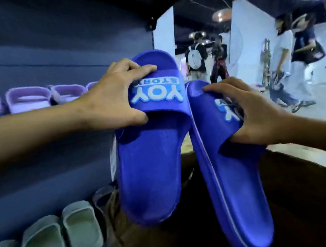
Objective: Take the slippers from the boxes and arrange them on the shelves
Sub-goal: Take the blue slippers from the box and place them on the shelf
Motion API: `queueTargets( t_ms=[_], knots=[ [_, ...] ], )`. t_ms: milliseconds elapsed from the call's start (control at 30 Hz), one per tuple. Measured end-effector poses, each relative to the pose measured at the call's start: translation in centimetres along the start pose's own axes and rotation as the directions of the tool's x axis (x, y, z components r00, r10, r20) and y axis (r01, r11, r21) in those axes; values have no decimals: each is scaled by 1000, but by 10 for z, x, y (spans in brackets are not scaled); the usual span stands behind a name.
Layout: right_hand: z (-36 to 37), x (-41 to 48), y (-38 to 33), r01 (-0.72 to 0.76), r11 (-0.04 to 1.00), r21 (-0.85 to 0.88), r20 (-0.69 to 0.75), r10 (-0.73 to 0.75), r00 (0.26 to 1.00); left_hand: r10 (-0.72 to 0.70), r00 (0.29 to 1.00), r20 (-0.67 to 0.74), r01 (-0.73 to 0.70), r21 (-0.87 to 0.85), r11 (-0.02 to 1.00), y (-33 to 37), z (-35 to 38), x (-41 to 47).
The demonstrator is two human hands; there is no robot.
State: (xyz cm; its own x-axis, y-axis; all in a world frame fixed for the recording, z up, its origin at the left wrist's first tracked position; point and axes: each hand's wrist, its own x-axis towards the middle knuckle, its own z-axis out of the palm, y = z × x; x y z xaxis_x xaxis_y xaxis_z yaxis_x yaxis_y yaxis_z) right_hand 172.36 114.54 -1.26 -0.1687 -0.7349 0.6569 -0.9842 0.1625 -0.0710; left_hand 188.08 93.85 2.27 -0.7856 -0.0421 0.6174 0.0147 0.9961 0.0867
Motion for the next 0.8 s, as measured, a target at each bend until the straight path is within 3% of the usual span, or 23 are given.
queueTargets(
  t_ms=[167,333,433,533,667,800],
  knots=[
    [-6,49,-55,157,988,6,49,-157,986,-54,998,-38,55,6,998,-27,-74,-40],
    [43,76,-128,284,957,63,105,-290,951,-190,982,-13,191,27,981,-65,-112,-119],
    [76,88,-176,385,917,107,181,-398,899,-251,968,18,249,72,966,-86,-122,-179],
    [109,97,-225,464,878,119,310,-477,823,-214,975,56,202,164,965,-105,-127,-235],
    [186,88,-300,375,912,167,417,-410,811,-316,946,66,299,194,934,-149,-127,-309],
    [271,74,-373,277,951,135,576,-303,759,-496,861,114,476,162,864,-202,-124,-393]
  ],
)
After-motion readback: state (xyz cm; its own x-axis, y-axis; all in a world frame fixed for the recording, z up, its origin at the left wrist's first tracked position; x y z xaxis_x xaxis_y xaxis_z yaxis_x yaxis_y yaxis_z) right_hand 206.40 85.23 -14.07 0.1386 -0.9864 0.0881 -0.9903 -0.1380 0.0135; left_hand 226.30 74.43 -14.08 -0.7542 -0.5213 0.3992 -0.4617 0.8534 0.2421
